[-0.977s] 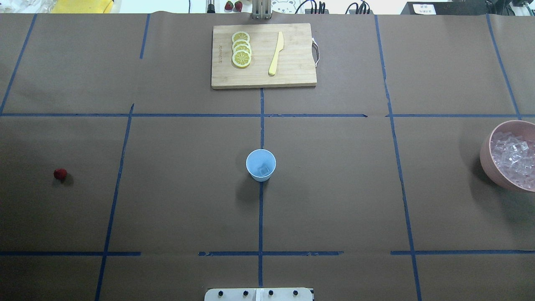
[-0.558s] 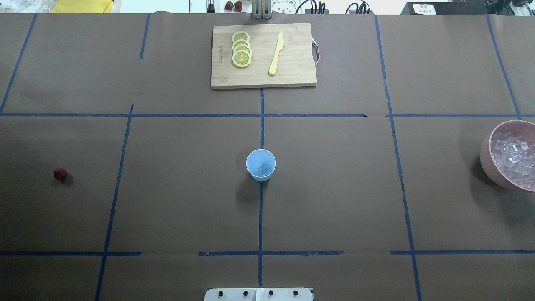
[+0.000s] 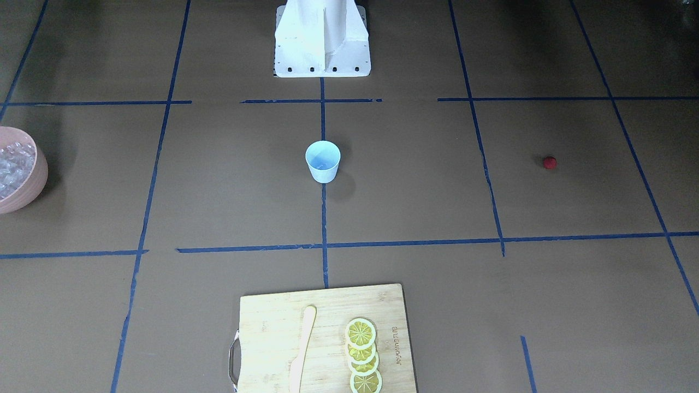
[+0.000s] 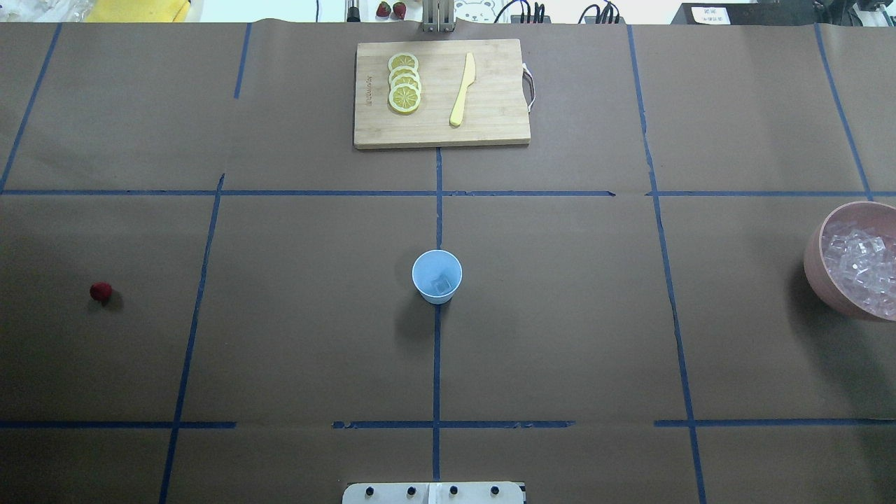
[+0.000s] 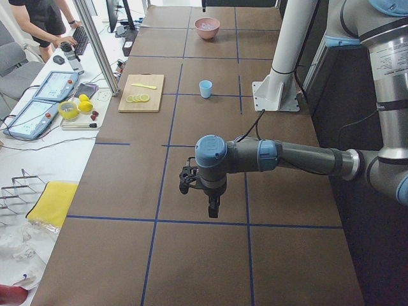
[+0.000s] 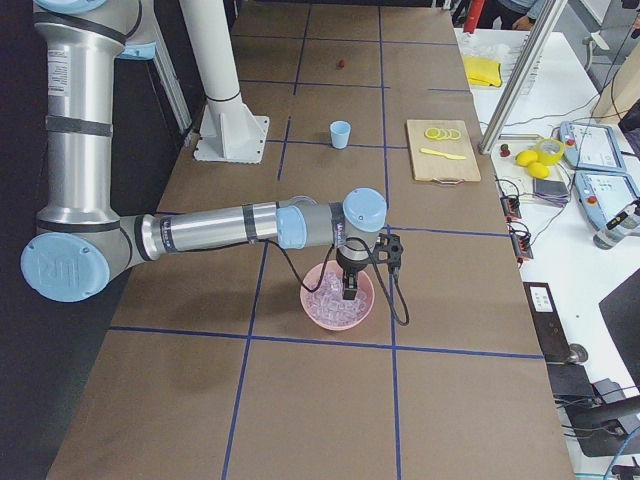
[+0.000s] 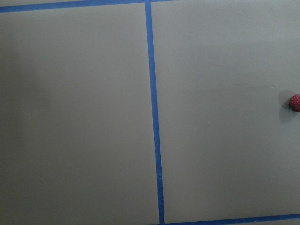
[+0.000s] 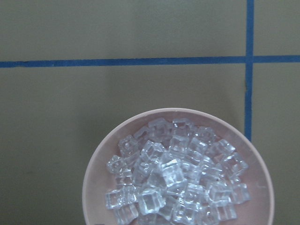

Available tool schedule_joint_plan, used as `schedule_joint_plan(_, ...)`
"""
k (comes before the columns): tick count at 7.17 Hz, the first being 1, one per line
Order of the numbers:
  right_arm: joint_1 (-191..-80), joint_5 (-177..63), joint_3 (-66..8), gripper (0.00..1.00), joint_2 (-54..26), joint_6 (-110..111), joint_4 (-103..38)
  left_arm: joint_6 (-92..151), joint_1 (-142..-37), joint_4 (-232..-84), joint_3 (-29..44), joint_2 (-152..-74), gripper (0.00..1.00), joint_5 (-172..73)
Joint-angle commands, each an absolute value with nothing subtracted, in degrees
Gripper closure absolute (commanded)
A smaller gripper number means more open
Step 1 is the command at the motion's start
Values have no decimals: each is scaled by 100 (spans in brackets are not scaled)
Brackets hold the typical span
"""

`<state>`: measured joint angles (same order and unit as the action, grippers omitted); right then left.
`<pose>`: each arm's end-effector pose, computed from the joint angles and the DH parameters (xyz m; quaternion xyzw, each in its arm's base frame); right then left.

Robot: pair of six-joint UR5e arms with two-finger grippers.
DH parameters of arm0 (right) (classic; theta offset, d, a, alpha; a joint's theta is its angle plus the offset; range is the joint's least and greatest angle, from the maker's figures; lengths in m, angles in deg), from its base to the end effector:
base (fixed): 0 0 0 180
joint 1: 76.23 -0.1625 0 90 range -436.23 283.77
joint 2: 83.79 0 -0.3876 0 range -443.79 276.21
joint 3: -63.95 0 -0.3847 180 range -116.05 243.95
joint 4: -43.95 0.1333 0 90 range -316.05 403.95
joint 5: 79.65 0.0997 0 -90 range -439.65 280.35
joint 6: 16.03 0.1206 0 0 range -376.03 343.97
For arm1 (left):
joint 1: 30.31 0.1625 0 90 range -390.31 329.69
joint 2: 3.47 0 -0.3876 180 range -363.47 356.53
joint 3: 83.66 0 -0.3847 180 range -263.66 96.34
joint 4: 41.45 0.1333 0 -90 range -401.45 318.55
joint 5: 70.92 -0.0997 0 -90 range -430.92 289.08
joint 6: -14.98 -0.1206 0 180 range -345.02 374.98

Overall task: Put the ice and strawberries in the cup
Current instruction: 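Lower the right gripper into the bowl and grasp another ice cube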

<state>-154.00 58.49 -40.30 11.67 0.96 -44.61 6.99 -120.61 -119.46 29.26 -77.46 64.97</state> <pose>-0.0540 -0.4546 0.5510 -0.0237 -0.4136 0.0014 0.9101 -0.0486 -0.3666 0.5812 -0.0126 0.3914 0.0445 0.9191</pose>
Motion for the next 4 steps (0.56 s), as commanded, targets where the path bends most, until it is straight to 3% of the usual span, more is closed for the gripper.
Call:
schedule_joint_plan(1, -14754, 5633, -4012, 4, 1428, 726, -3790, 699, -12066, -11976, 2937, -7686, 0, 6496)
schedule_joint_plan(4, -14339, 5291, -3959, 7, 1429, 1077, -3691, 698, -12058, -11985, 2946, -7660, 0, 6505)
